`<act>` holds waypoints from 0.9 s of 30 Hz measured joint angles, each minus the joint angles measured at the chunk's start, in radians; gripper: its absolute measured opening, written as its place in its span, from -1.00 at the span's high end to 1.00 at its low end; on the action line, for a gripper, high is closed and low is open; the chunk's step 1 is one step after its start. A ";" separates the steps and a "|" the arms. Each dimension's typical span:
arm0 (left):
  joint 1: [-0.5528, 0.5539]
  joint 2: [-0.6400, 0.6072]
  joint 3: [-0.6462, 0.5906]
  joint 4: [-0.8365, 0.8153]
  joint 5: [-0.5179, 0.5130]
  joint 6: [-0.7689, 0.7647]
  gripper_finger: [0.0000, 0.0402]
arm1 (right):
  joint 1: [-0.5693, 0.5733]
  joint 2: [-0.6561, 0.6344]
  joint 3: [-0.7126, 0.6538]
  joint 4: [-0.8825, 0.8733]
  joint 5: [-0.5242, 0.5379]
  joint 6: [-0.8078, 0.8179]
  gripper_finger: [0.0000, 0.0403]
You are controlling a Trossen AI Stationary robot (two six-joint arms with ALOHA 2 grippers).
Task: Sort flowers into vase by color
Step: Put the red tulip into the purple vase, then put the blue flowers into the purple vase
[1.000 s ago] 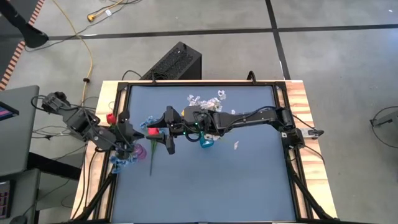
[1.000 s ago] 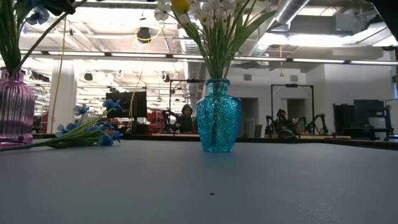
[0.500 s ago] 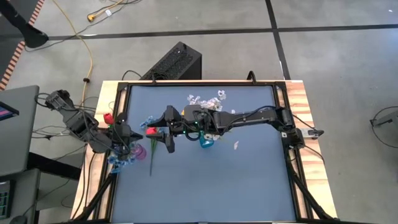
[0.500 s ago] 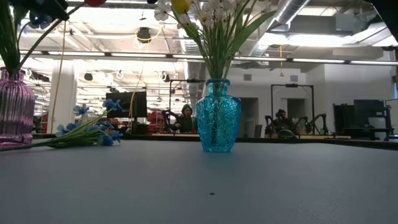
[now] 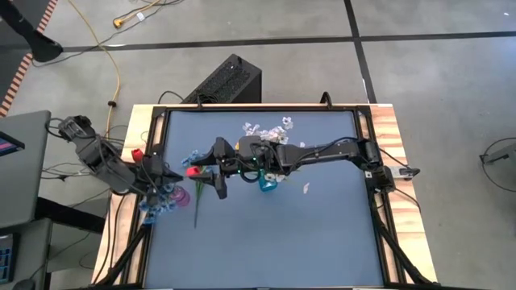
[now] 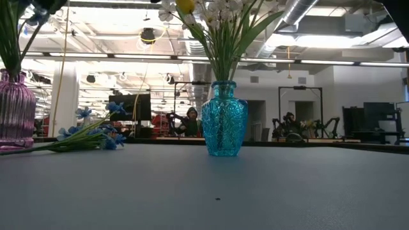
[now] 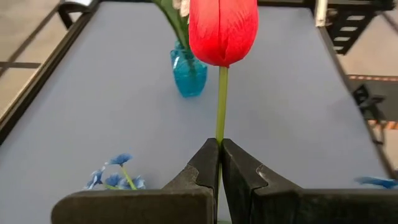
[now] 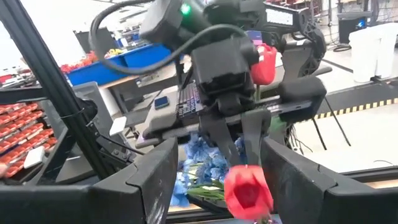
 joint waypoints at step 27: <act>0.000 -0.095 0.124 0.284 0.112 0.256 0.21 | -0.001 -0.020 -0.001 -0.005 -0.025 0.027 -0.27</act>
